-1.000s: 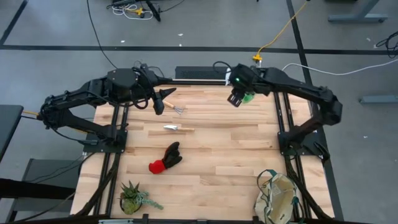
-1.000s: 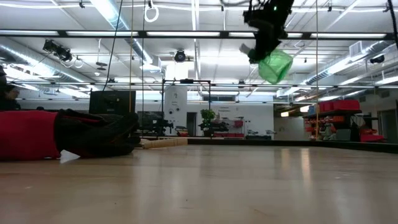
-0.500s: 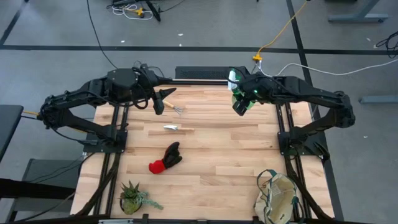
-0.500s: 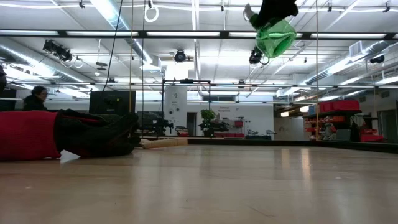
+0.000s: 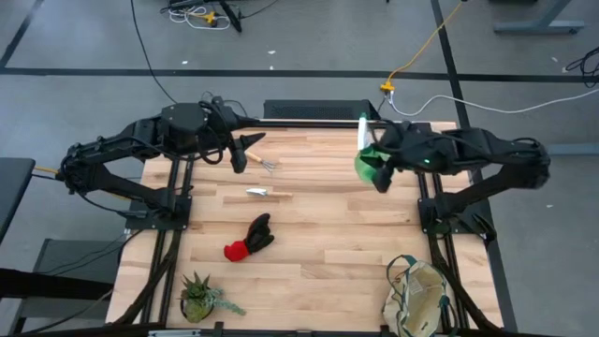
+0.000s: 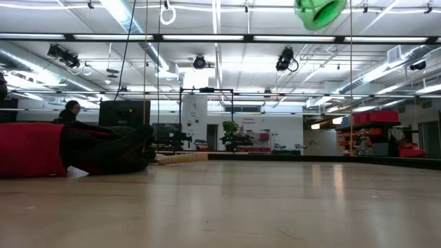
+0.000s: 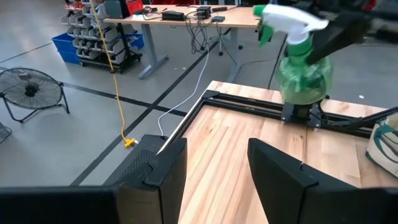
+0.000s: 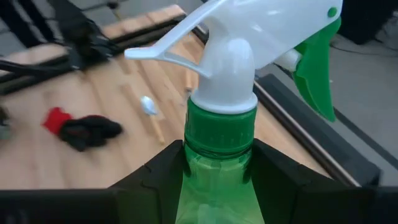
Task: Pick & Place Garden tools in Gardening bag
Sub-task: Put the green spray bottle into the gardening bag
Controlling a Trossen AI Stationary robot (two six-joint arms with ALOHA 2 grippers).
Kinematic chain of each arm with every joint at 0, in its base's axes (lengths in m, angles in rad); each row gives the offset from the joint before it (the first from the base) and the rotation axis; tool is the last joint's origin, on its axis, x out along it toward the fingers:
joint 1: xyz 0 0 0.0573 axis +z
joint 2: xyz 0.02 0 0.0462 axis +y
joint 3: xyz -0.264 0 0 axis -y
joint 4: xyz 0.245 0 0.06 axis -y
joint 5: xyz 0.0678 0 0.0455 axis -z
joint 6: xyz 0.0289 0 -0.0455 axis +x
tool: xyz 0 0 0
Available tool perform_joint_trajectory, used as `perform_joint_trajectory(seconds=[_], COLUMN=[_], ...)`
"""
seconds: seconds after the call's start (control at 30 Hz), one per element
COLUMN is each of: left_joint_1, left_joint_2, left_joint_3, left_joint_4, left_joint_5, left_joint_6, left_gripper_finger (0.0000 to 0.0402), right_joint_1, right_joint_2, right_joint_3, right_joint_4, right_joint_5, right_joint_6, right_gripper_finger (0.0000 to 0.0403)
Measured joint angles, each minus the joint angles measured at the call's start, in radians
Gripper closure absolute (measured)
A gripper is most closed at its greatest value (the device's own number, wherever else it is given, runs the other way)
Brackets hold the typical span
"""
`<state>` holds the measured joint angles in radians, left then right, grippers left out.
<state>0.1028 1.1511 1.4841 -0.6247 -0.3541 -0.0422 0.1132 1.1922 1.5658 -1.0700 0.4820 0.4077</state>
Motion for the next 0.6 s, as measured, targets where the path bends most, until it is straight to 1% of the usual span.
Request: perform_joint_trajectory(seconds=[0.2,0.33,0.47,0.6], left_joint_1=[0.000,0.000,0.000,0.000], left_joint_2=[0.000,0.000,0.000,0.000], left_joint_3=[0.000,0.000,0.000,0.000], left_joint_4=[0.000,0.000,0.017,0.044], left_joint_5=[0.004,0.011,0.062,0.116], left_joint_6=[0.000,0.000,0.001,0.001], left_gripper_finger=[0.0225,0.0225,0.0225,0.0225], right_joint_1=[0.094,0.156,0.197,0.221], right_joint_2=[-0.063,-0.103,-0.127,-0.132], right_joint_3=[0.000,0.000,0.000,0.000], right_joint_4=[0.007,0.061,0.146,0.209], right_joint_5=[0.000,-0.005,-0.036,-0.101], right_joint_6=[0.041,0.048,0.021,-0.005], right_gripper_finger=[0.0234,0.0234,0.0234,0.0234])
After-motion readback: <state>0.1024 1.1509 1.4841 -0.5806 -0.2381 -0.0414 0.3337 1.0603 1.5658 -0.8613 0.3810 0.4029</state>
